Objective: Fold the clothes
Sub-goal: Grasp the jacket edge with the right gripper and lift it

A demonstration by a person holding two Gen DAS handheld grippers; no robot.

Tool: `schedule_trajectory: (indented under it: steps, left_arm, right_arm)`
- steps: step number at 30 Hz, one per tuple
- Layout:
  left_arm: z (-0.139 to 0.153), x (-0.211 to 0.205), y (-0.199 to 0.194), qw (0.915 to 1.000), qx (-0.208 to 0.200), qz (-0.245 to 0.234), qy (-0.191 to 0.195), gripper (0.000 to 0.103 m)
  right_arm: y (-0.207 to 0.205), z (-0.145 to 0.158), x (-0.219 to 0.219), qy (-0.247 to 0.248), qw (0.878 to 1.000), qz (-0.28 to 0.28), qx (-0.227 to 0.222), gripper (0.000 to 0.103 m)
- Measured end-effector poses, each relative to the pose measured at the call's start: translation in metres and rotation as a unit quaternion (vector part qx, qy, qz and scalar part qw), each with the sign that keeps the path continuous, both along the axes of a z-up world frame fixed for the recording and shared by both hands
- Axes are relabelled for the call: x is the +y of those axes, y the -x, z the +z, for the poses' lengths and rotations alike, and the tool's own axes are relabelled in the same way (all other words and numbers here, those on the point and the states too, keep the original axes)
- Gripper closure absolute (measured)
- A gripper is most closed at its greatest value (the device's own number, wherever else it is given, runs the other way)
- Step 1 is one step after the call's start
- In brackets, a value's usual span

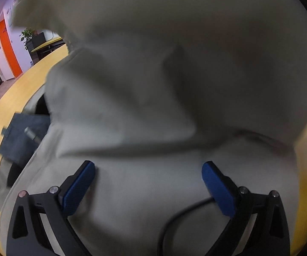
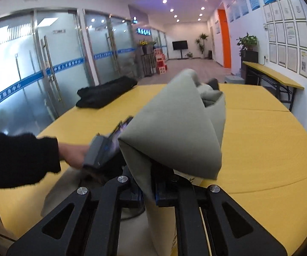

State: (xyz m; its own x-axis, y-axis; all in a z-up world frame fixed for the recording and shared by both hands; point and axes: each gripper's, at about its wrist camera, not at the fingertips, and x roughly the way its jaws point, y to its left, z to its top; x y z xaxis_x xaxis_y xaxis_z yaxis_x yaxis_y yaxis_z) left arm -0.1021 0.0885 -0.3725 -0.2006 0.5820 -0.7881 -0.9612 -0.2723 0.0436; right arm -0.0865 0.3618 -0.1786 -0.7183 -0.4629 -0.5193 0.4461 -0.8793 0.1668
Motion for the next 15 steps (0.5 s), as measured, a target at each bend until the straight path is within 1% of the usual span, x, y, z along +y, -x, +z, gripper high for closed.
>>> schedule_trajectory:
  steps: [3, 5, 6, 7, 9, 10, 12, 15]
  left_arm:
    - [-0.001, -0.011, -0.005, 1.0, 0.007, -0.004, 0.005, 0.001]
    - [-0.005, -0.004, -0.009, 0.9999, 0.01, -0.008, 0.011, 0.0]
    - [-0.006, 0.002, -0.009, 0.9999, 0.007, -0.008, 0.008, 0.0]
    - [-0.006, 0.006, -0.008, 1.0, 0.003, -0.007, 0.004, 0.0]
    - [-0.006, 0.011, -0.007, 0.9999, -0.009, 0.002, -0.006, 0.0]
    - [-0.006, 0.013, -0.006, 0.9999, -0.012, 0.006, -0.007, 0.0]
    - [-0.006, 0.012, -0.01, 0.9999, -0.008, 0.01, -0.005, 0.0]
    - [-0.001, -0.006, -0.022, 0.9999, 0.011, 0.006, 0.008, 0.001]
  right_arm:
    - [-0.004, -0.01, -0.001, -0.006, 1.0, 0.005, -0.009, 0.096]
    - [-0.003, -0.011, -0.007, -0.001, 1.0, 0.014, -0.007, 0.096]
    - [-0.001, -0.011, -0.01, 0.001, 1.0, 0.018, -0.007, 0.096]
    - [0.003, -0.008, -0.015, 0.005, 1.0, 0.025, -0.007, 0.096]
    - [-0.005, 0.002, -0.023, 0.014, 0.999, 0.05, 0.002, 0.096]
    - [-0.007, 0.003, -0.023, 0.015, 0.998, 0.057, 0.005, 0.096]
    - [-0.01, 0.003, -0.023, 0.016, 0.998, 0.066, 0.008, 0.096]
    - [0.0, -0.009, -0.01, 0.023, 0.999, 0.042, -0.015, 0.096]
